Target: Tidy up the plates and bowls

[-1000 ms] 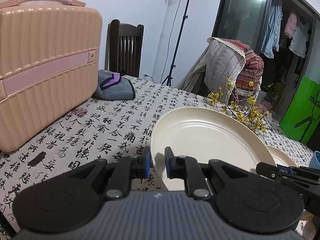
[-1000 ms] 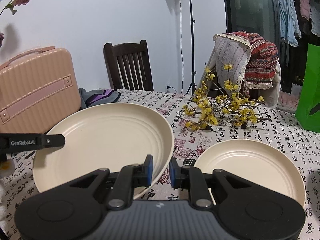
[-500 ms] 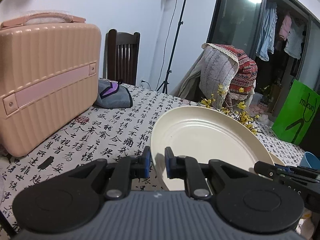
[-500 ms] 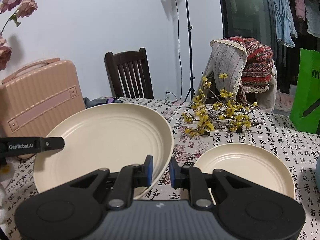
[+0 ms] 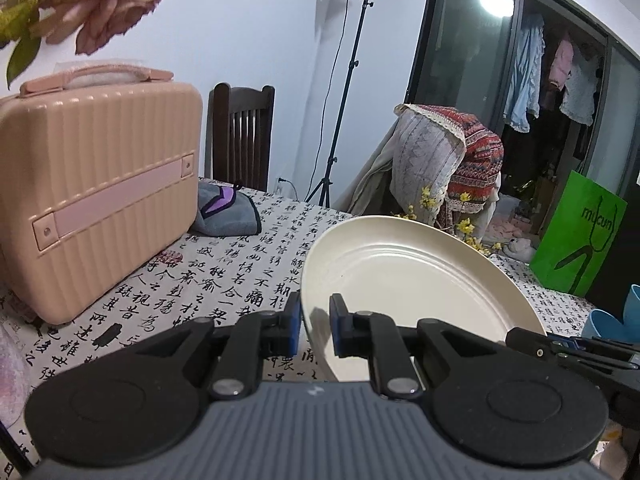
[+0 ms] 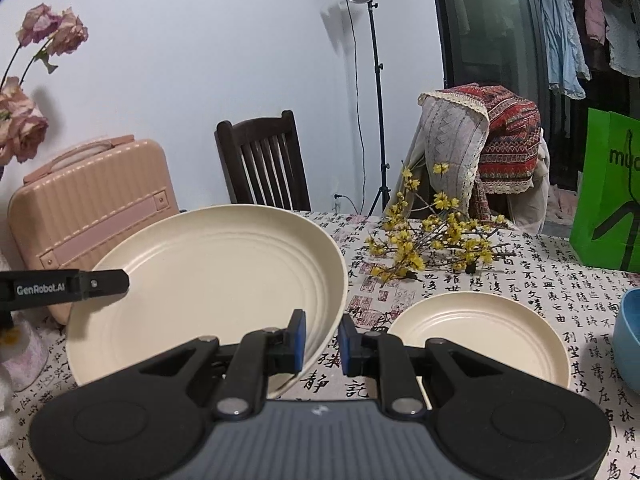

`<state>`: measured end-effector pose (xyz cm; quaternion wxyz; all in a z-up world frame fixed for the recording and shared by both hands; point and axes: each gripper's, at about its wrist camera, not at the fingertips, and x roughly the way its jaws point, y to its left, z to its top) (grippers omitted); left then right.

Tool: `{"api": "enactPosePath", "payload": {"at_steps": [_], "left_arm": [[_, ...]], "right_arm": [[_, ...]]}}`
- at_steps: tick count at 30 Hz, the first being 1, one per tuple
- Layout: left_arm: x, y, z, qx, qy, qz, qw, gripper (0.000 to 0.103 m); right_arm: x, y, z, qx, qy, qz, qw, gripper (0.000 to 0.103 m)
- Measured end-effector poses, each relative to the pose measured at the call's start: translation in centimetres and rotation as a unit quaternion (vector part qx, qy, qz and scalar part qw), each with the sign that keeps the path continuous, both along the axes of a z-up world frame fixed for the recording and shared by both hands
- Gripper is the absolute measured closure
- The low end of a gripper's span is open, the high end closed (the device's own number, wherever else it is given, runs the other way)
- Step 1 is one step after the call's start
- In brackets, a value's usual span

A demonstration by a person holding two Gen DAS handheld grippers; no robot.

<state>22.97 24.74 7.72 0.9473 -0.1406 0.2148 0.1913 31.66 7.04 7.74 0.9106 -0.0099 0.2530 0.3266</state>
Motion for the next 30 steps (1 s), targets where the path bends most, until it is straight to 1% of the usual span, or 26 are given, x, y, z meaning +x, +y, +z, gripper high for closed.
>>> {"api": "enactPosePath", "payload": {"at_steps": [15,30], "left_arm": [[-1.7,-2.2,0.8,0.008,0.000,-0.010,0.9999,0.088],[-3.4,-3.9,1.4,0.016,-0.004,-0.025,0.9995,0.088]], "right_arm": [[-1.5,-2.4,0.8,0.006,0.001,-0.004,1.000,0.086],[-3.3,-4.5,0.9,0.015,0.007,-0.014,1.000,0.086]]}}
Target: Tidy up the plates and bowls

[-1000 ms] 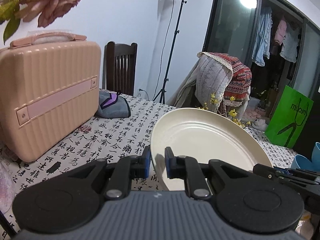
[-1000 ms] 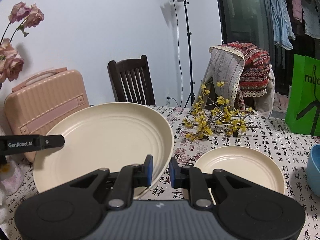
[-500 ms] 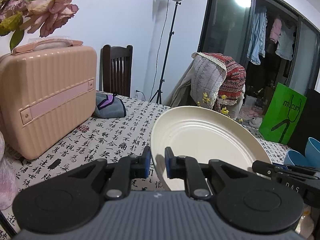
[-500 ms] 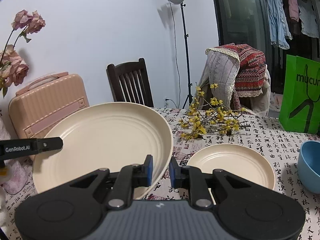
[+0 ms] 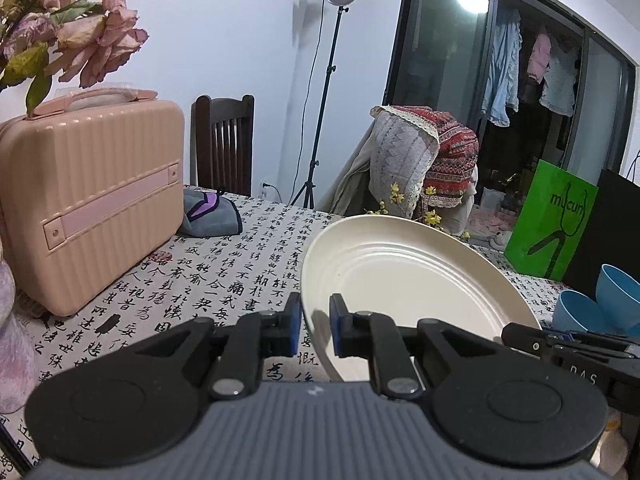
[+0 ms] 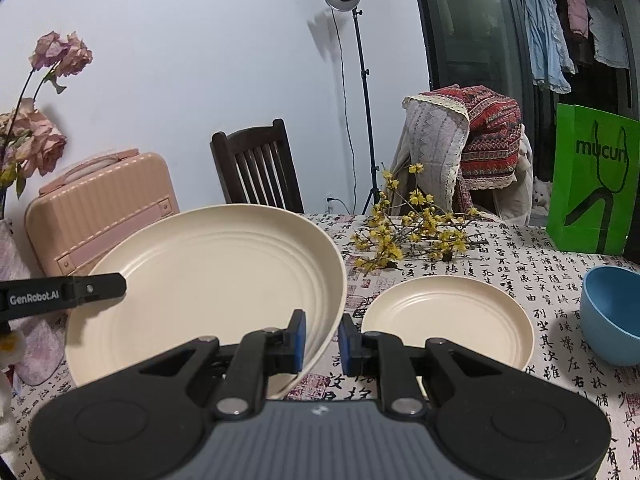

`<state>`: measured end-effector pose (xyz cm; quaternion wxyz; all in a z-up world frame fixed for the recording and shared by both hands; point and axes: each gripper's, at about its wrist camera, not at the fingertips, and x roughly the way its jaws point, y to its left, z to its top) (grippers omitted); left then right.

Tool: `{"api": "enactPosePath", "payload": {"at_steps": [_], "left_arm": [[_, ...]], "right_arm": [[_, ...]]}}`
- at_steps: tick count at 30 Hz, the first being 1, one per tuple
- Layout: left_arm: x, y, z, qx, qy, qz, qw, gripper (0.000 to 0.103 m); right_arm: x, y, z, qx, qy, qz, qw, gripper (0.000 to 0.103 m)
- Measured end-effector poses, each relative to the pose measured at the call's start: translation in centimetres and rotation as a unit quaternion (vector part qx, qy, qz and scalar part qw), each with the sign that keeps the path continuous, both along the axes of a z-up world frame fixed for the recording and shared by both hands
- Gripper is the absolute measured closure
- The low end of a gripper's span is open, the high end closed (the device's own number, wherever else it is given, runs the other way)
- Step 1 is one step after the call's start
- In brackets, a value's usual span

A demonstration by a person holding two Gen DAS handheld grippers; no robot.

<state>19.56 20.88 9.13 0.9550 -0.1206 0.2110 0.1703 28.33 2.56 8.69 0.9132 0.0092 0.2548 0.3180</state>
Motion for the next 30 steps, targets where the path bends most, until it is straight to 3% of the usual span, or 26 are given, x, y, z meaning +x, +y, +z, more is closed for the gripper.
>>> {"api": "enactPosePath", "payload": {"at_steps": [30], "left_arm": [[-3.3,-3.6,0.8,0.011,-0.016,-0.030,0.9994,0.088]], "right_arm": [[-4.7,-4.0,1.0,0.001,-0.009,-0.038,0.999,0.086]]}}
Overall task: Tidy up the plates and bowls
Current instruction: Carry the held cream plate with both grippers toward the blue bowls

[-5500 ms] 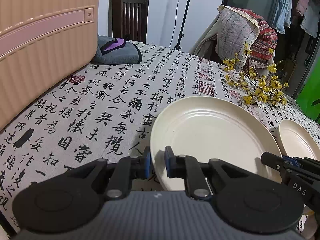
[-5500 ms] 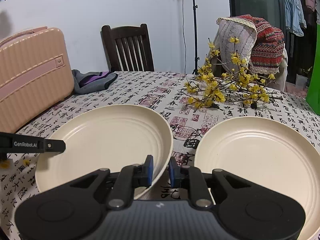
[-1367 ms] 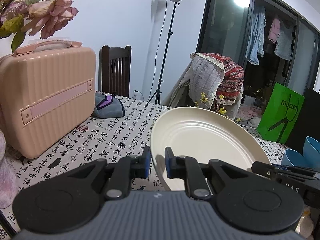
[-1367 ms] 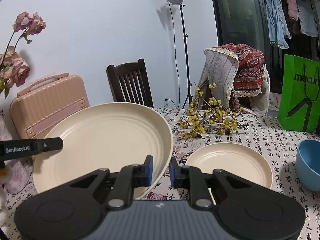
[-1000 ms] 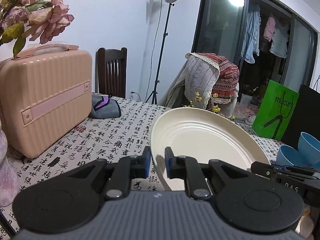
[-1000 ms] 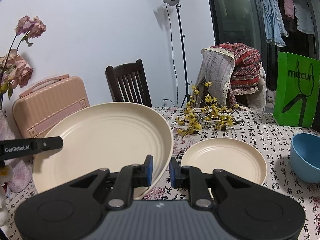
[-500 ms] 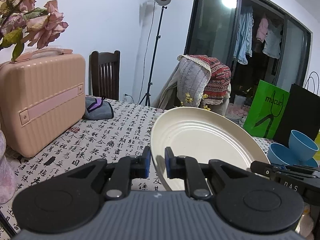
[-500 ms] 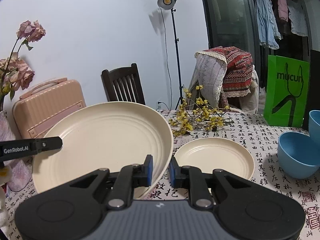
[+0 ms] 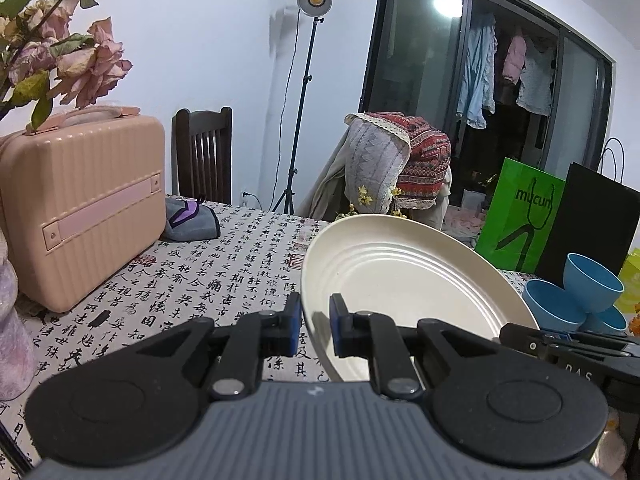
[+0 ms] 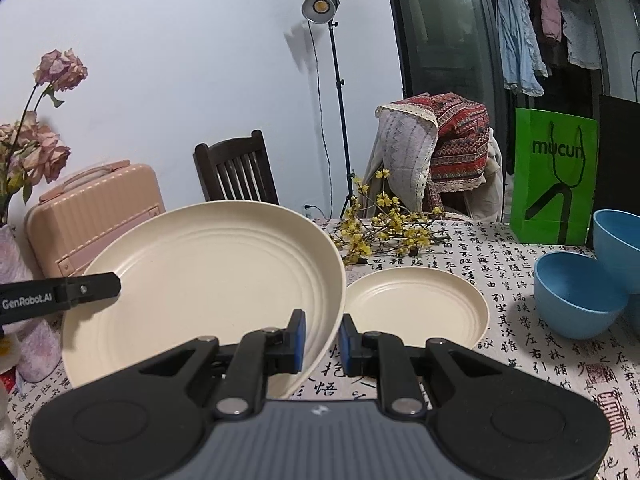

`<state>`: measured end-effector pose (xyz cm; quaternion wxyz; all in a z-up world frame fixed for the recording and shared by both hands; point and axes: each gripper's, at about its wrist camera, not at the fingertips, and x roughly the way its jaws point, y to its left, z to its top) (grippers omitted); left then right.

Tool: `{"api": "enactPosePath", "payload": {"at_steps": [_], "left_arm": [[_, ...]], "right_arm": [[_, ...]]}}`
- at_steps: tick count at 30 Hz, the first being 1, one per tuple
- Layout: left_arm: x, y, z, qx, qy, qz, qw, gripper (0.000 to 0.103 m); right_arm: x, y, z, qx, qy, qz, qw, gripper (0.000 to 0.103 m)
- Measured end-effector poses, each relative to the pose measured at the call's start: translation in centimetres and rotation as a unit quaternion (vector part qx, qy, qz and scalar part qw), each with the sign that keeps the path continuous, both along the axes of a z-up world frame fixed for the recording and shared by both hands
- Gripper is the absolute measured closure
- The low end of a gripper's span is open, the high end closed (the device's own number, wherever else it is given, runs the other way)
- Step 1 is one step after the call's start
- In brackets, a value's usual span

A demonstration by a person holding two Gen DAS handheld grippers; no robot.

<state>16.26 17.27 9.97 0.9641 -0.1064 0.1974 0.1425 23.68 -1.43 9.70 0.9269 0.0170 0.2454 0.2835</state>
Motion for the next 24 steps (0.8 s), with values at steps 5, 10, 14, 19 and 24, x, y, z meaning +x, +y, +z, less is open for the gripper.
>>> {"api": "enactPosePath", "payload": {"at_steps": [5,10,14,19,24], "left_arm": [[-0.6,-0.6,0.2,-0.004,-0.003,-0.008,1.0000,0.088],[-1.0,-1.2,0.3,-0.003,-0.005,-0.015,0.9999,0.088],[-1.1,-1.8,0.5,-0.001,-0.009,-0.021,0.9997,0.088],[-1.3,-2.5,0.6,0.000,-0.010,-0.027,0.9996,0.088],[-1.4,-3.1,0.7,0.000,-0.014,-0.032,0.9994,0.088]], "right_arm": [[-0.6,-0.9,-0.1,0.002,0.003,-0.003,1.000,0.086],[-1.1,-1.8,-0.2,0.005,0.002,-0.007,1.000,0.086],[-1.5,-2.5,-0.1,0.008,0.000,-0.011,1.000,0.086],[-1.8,-3.3,0.0,0.010,-0.002,-0.015,1.000,0.086],[-2.1,-4.1,0.0,0.010,-0.006,-0.019,1.000,0.086]]}}
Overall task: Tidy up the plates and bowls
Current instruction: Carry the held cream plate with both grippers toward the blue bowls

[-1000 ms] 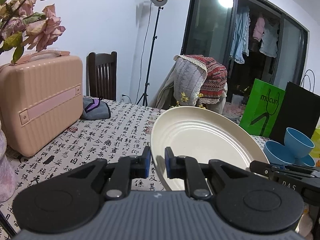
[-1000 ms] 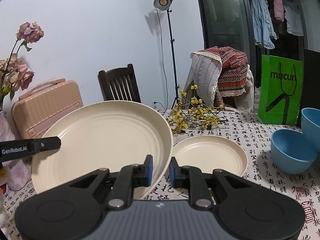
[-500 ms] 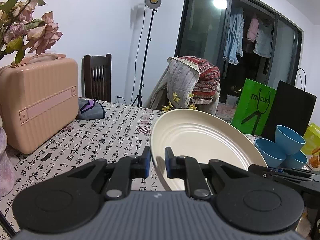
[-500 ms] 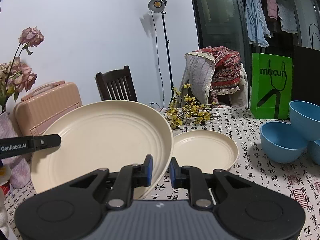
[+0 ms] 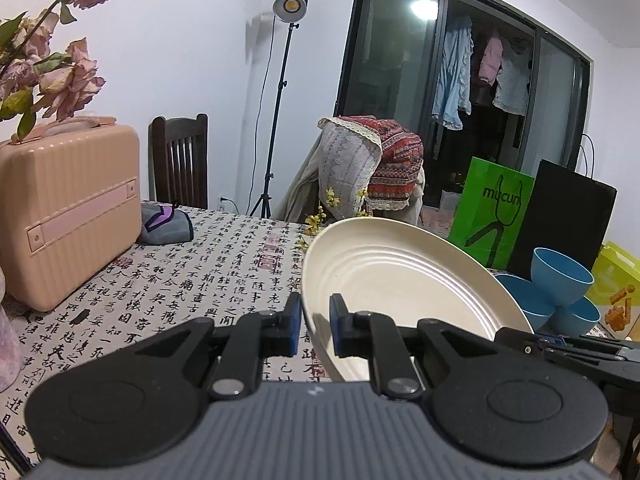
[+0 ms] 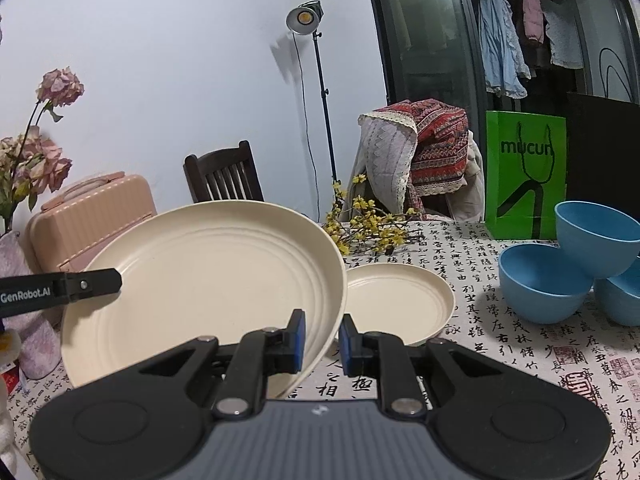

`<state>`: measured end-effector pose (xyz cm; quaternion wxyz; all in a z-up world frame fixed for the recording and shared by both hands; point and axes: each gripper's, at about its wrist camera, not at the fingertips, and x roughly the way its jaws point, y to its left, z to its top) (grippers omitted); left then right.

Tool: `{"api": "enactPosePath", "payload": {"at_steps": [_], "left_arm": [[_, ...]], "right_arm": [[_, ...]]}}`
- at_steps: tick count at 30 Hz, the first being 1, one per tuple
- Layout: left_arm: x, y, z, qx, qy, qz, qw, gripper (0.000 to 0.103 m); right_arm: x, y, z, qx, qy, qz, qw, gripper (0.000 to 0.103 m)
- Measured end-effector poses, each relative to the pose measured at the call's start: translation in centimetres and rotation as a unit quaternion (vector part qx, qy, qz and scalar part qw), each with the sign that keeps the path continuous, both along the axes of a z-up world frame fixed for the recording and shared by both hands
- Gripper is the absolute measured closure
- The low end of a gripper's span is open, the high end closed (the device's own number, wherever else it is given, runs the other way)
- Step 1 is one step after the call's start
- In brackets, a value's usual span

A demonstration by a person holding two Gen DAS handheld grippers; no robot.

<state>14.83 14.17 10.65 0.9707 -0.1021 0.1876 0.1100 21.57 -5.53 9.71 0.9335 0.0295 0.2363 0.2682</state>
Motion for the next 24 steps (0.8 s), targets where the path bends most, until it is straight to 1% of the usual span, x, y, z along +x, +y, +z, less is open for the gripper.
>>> {"api": "enactPosePath", "payload": {"at_steps": [11,24], "left_arm": [[-0.6,-1.4,0.2,0.008,-0.014,-0.008,0.9998,0.088],[-1.2,-2.7,0.4,0.006,-0.023,-0.024,0.9994,0.088]], "right_arm": [[-0.8,-1.6,0.2,0.004,-0.008,-0.007,1.000,0.086],[-1.6,-3.5,0.1,0.015,-0.010,-0.014,1.000,0.086]]}}
